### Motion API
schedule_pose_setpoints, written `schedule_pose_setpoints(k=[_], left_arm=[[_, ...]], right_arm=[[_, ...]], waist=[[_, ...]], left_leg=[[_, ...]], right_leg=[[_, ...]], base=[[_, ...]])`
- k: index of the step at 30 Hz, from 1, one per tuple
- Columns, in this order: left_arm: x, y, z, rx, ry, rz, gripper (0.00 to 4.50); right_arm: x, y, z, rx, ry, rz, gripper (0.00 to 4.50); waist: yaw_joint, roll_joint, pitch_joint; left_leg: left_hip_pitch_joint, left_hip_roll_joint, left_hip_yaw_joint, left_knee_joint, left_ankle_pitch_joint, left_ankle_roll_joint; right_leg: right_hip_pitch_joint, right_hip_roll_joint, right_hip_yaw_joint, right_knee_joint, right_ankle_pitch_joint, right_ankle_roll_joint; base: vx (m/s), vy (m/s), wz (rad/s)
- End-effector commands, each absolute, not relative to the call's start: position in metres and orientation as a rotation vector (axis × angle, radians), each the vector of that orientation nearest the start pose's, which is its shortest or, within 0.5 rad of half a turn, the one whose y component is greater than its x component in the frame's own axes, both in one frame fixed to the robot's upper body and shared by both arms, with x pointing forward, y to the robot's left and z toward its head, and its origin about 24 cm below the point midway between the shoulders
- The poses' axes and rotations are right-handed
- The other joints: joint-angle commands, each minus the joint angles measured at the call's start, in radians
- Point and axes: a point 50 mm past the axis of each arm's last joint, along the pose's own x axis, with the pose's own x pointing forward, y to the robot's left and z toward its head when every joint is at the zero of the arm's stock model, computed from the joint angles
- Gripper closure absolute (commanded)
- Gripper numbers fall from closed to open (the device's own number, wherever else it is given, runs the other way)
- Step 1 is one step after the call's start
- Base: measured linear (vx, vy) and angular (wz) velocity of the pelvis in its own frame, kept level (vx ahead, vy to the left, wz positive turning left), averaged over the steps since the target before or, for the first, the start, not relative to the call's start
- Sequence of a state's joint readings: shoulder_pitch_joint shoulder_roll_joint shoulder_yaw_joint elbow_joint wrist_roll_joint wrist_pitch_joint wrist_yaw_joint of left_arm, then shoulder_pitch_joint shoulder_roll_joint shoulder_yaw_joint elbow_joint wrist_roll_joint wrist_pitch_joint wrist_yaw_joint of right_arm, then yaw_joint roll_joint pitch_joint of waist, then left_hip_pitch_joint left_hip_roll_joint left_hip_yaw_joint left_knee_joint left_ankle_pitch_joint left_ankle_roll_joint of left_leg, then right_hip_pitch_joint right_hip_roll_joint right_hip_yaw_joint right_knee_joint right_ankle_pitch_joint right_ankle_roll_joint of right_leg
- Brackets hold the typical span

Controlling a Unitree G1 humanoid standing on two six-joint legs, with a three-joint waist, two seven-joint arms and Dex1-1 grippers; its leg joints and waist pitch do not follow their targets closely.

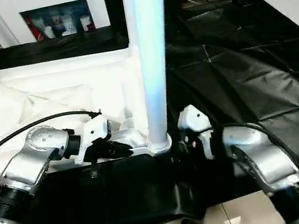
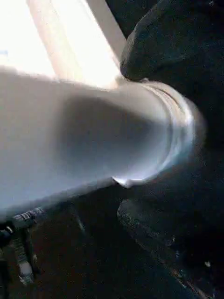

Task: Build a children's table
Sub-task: Rotate leg to tighten

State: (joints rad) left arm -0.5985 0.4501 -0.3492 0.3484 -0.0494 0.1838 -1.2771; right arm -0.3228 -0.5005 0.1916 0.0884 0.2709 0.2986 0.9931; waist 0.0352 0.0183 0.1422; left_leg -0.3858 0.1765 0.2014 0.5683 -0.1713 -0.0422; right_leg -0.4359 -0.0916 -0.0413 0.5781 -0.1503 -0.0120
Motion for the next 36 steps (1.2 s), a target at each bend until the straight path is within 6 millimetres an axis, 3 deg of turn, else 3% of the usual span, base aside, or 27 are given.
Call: schedule_pose_setpoints(k=[1, 6, 10, 15, 27, 30, 31, 33, 36], left_arm=[[0.302, 0.12, 0.082, 0.477, 0.395, -1.509, 4.5], [0.302, 0.121, 0.081, 0.477, 0.401, -1.506, 4.5], [0.302, 0.122, 0.081, 0.476, 0.403, -1.504, 4.5], [0.302, 0.122, 0.081, 0.475, 0.406, -1.502, 4.5], [0.305, 0.119, 0.076, 0.465, 0.416, -1.453, 4.5], [0.316, 0.113, 0.074, 0.459, 0.399, -1.334, 4.5], [0.32, 0.11, 0.072, 0.452, 0.394, -1.284, 4.5], [0.326, 0.101, 0.069, 0.43, 0.397, -1.234, 4.5], [0.329, 0.092, 0.068, 0.425, 0.389, -1.206, 4.5]], right_arm=[[0.283, -0.155, 0.082, -0.194, 0.242, 1.128, 0.06], [0.283, -0.156, 0.079, -0.195, 0.257, 1.146, 0.46], [0.283, -0.155, 0.077, -0.201, 0.267, 1.157, 0.85], [0.284, -0.154, 0.076, -0.195, 0.265, 1.158, 1.31], [0.283, -0.148, 0.068, -0.14, 0.26, 1.1, 1.76], [0.286, -0.145, 0.062, -0.115, 0.256, 1.004, 1.77], [0.288, -0.144, 0.059, -0.095, 0.254, 0.949, 1.77], [0.293, -0.138, 0.056, -0.057, 0.233, 0.843, 1.78], [0.296, -0.131, 0.057, 0.004, 0.208, 0.768, 1.78]], waist=[[0.003, -0.001, -0.079], [0.004, -0.002, -0.08], [0.004, -0.005, -0.078], [0.003, -0.005, -0.082], [0.004, -0.002, -0.088], [0.002, -0.003, -0.083], [0.0, -0.005, -0.081], [0.0, -0.004, -0.075], [-0.001, -0.003, -0.072]], left_leg=[[0.018, 0.047, -0.016, -0.057, -0.13, 0.109], [0.018, 0.047, -0.015, -0.054, -0.119, 0.128], [0.018, 0.048, -0.016, -0.056, -0.153, 0.113], [0.018, 0.046, -0.016, -0.053, -0.127, 0.118], [0.017, 0.045, -0.015, -0.049, -0.119, 0.125], [0.019, 0.044, -0.014, -0.051, -0.162, 0.103], [0.019, 0.042, -0.017, -0.054, -0.203, 0.076], [0.023, 0.042, -0.018, -0.057, -0.242, 0.053], [0.021, 0.04, -0.024, -0.065, -0.274, 0.036]], right_leg=[[0.066, -0.045, 0.037, -0.042, -0.086, -0.301], [0.067, -0.044, 0.036, -0.039, -0.059, -0.312], [0.066, -0.047, 0.036, -0.046, -0.13, -0.298], [0.067, -0.045, 0.037, -0.04, -0.095, -0.302], [0.07, -0.045, 0.036, -0.037, -0.081, -0.314], [0.065, -0.045, 0.036, -0.049, -0.156, -0.298], [0.064, -0.045, 0.035, -0.057, -0.249, -0.27], [0.057, -0.046, 0.036, -0.068, -0.339, -0.235], [0.054, -0.046, 0.034, -0.077, -0.416, -0.188]], base=[[0.0, 0.0, 0.0], [0.0, 0.0, 0.0], [0.0, 0.0, 0.0], [0.0, 0.0, 0.0], [0.0, 0.0, 0.0], [0.0, 0.0, 0.0], [0.0, 0.0, 0.0], [-0.026, 0.005, 0.0], [-0.017, 0.004, 0.0]])
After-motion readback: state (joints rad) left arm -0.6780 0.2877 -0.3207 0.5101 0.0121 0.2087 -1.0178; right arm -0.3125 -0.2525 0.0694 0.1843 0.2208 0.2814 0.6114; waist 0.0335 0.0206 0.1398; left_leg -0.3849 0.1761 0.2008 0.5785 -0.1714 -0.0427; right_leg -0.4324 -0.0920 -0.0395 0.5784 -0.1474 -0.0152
